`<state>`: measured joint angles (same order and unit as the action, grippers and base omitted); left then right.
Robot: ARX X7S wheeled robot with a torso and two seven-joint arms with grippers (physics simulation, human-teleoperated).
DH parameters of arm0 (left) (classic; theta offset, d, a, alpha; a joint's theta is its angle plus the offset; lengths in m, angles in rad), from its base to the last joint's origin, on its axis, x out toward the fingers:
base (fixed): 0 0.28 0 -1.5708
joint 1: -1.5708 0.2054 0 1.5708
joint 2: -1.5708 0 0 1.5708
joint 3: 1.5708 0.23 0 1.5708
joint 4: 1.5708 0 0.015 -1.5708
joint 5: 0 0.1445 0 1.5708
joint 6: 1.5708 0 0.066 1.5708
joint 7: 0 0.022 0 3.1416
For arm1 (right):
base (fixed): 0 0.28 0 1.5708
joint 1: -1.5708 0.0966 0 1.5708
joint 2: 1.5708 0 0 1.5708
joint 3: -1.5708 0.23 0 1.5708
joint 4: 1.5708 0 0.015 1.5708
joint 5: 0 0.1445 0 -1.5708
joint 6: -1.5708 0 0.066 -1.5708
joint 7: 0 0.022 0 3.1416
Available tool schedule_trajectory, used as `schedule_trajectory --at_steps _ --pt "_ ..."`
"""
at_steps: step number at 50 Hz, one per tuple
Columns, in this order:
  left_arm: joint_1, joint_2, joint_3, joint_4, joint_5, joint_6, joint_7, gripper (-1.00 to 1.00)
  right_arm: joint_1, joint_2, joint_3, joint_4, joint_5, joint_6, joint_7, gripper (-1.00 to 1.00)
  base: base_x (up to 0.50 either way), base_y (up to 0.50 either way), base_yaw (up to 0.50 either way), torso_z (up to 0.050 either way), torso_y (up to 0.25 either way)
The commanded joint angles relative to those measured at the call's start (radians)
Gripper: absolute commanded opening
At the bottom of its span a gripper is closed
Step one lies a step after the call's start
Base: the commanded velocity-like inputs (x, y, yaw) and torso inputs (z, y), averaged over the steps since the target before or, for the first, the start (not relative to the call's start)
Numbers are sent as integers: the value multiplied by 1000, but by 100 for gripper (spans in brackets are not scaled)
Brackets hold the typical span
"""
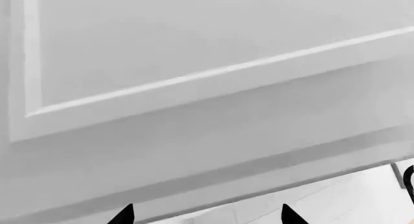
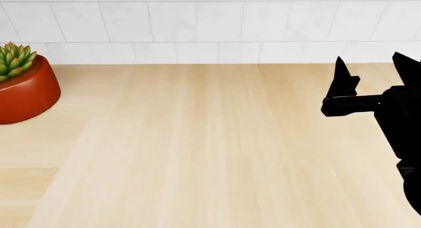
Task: Pick the corn, beet from the counter and place them in the cabinet. Then close the cabinet.
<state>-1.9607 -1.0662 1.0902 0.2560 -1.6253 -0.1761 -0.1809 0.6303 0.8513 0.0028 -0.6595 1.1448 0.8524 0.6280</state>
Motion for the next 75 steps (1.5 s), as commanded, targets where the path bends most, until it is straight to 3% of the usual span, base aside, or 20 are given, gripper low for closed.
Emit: schedule_trajectory --at_steps 1,57,62,75 --pt "-193 134 47 -121 23 -258 32 100 0 -6 -9 5 -11 -6 -5 100 0 0 -7 0 0" --pt "-369 437 179 -589 324 -612 194 100 7 -5 -25 8 -8 -10 2 100 6 -3 -8 2 -5" --pt "-355 431 167 -575 340 -614 193 100 3 -4 -24 7 -8 -13 2 100 15 -5 -16 4 -13" --pt "-274 312 78 -267 338 -467 163 100 -8 -1 -20 8 -12 -22 0 100 10 -5 -13 2 -9"
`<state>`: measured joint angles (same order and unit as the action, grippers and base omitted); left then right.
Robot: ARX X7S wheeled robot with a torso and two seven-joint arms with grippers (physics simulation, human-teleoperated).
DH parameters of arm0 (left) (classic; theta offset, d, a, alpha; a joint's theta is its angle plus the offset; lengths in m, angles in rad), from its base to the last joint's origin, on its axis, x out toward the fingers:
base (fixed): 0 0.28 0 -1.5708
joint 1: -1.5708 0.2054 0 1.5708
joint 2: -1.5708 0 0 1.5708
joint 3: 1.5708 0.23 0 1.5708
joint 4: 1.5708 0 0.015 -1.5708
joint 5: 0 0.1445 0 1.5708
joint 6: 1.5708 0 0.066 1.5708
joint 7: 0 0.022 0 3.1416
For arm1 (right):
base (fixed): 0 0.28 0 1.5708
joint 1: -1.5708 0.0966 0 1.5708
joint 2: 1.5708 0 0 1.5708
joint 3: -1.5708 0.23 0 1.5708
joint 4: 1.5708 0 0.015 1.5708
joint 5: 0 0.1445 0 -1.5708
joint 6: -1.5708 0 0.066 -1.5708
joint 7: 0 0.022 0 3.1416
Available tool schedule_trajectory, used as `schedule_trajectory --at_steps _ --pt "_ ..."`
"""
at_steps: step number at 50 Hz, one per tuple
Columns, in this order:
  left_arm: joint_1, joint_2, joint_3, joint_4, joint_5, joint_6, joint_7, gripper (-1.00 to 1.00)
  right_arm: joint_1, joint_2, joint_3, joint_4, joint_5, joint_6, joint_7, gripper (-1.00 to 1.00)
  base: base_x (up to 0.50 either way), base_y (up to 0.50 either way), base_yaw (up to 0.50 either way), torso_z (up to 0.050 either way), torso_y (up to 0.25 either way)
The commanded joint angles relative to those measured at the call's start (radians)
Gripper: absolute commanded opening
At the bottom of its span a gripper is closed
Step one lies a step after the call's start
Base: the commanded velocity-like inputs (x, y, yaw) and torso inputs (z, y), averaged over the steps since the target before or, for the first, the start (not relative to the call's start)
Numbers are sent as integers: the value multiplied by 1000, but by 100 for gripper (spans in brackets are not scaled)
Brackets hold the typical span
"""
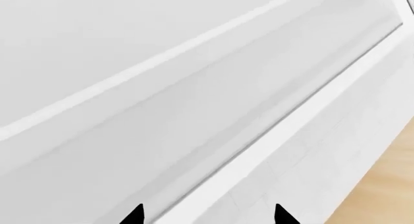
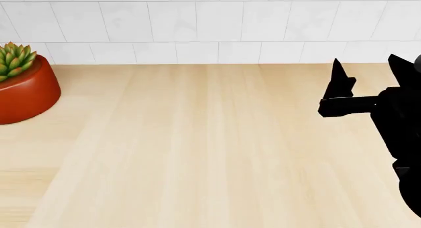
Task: Pick the corn, beet from the counter and place them in the cabinet. Then close the cabinet.
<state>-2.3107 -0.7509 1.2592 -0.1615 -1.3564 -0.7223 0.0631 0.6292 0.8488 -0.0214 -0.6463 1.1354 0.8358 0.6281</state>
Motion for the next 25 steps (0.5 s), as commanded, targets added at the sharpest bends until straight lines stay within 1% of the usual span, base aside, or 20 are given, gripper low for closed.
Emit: schedule_trajectory --at_steps 1,9,16,21,25 --pt "80 -10 -94 171 68 83 -84 100 -7 2 4 -5 -2 -6 -1 100 0 0 0 0 0" --pt "104 -59 -114 325 37 85 -128 100 -11 9 14 -12 13 -4 8 100 0 0 0 0 0" --pt "158 -135 -123 449 12 102 -170 100 -14 11 14 -8 7 -9 2 100 0 0 0 0 0" --pt "202 -171 -96 523 5 81 -191 100 -11 13 14 -9 10 -8 3 100 0 0 0 0 0" --pt "262 -197 -67 571 26 89 -207 100 -10 15 13 -7 9 -8 2 100 0 0 0 0 0"
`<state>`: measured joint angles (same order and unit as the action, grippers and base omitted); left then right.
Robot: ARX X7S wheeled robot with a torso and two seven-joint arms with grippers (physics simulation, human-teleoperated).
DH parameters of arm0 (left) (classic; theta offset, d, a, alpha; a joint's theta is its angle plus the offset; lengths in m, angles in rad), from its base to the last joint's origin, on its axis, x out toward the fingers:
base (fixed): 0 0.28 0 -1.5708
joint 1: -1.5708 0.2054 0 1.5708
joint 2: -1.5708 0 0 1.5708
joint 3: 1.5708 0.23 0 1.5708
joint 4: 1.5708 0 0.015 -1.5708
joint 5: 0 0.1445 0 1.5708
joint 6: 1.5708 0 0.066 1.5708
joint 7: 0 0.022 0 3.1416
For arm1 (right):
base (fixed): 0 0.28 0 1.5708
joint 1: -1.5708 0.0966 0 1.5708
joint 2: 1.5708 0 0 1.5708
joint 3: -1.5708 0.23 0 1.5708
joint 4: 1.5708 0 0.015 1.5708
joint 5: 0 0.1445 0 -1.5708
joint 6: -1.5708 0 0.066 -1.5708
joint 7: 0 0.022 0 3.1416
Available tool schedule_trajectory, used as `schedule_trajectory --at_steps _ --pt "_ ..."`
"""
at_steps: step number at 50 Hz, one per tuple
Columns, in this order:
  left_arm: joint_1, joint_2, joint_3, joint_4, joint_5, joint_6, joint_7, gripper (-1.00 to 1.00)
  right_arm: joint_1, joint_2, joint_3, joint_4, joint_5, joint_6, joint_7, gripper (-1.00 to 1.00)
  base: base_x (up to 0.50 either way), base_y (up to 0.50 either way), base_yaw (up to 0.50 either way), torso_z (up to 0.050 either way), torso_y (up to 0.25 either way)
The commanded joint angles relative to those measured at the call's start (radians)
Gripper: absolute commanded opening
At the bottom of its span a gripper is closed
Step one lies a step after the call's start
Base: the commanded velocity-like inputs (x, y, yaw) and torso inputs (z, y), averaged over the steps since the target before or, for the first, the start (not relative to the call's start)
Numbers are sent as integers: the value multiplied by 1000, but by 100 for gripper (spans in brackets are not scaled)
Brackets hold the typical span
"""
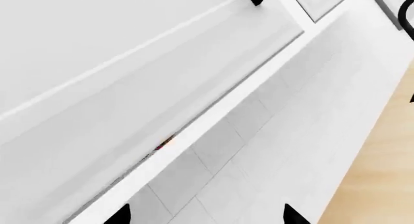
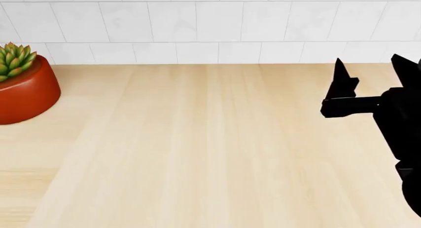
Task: Pick the corn, beet from the counter and place them in the cabinet. Then close the cabinet.
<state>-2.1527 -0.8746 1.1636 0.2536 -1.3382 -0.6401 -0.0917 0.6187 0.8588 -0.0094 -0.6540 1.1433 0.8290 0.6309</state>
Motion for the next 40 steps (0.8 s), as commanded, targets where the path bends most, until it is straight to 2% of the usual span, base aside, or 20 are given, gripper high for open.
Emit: schedule_trajectory --at_steps 1,7,13,20,31,40 --pt "115 -78 33 161 10 9 -58 100 1 8 4 -2 6 0 1 100 0 0 0 0 0" --pt "175 -101 58 211 29 21 -87 100 -21 31 42 -17 30 -6 6 100 0 0 0 0 0" --pt "233 -92 96 228 67 27 -95 100 -44 54 80 -35 56 -11 14 100 0 0 0 0 0" --pt "293 -127 121 261 87 41 -124 100 -90 87 160 -68 100 -30 27 100 0 0 0 0 0" --pt "424 -199 169 303 123 92 -190 100 -276 130 406 -142 164 -72 21 100 0 0 0 0 0" --pt "475 -209 207 350 131 62 -268 100 -471 95 664 -211 171 -73 -33 100 0 0 0 0 0"
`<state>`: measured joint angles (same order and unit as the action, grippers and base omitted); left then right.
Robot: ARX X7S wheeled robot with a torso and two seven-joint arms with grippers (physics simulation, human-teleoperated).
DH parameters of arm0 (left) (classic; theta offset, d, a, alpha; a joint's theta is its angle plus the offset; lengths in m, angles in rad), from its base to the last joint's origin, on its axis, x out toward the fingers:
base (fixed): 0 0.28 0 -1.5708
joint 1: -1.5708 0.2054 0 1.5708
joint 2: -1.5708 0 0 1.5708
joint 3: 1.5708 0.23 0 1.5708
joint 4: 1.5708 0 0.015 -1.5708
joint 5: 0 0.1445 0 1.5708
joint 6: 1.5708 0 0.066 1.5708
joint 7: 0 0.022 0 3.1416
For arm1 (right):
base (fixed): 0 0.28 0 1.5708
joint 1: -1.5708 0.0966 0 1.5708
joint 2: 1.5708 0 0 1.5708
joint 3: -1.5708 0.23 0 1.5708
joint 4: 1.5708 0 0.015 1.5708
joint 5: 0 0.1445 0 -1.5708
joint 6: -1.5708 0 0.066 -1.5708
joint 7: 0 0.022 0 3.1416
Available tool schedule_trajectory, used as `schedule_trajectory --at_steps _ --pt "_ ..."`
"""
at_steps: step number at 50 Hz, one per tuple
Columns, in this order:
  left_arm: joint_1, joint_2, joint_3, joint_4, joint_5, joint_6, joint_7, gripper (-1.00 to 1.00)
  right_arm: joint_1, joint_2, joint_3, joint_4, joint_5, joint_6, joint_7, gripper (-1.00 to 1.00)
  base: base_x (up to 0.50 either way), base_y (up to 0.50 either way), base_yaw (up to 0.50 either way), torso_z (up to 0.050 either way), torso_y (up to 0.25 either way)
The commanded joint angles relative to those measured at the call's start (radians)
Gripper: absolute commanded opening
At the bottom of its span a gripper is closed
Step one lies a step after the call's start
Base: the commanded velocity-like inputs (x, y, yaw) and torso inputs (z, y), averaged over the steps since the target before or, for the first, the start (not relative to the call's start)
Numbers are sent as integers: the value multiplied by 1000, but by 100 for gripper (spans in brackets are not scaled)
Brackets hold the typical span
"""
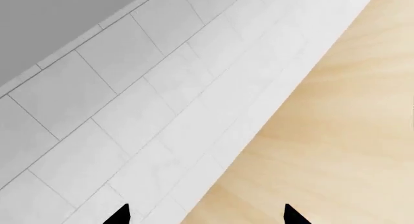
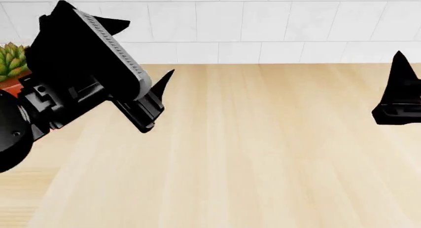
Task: Pick the corn, beet from the counter and place them in the cabinet. Then close the cabinet.
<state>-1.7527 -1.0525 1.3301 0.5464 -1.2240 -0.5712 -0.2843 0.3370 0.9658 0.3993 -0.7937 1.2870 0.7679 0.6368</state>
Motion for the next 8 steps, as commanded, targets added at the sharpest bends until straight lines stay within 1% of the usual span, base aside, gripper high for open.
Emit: schedule_trajectory --at_steps 1,8 --pt "74 -34 39 68 12 -10 -86 100 -208 -17 286 -79 30 -10 -45 100 0 0 0 0 0" --pt "66 -52 31 111 -4 -24 -135 100 -295 -51 497 -119 78 -4 -56 100 0 0 0 0 0"
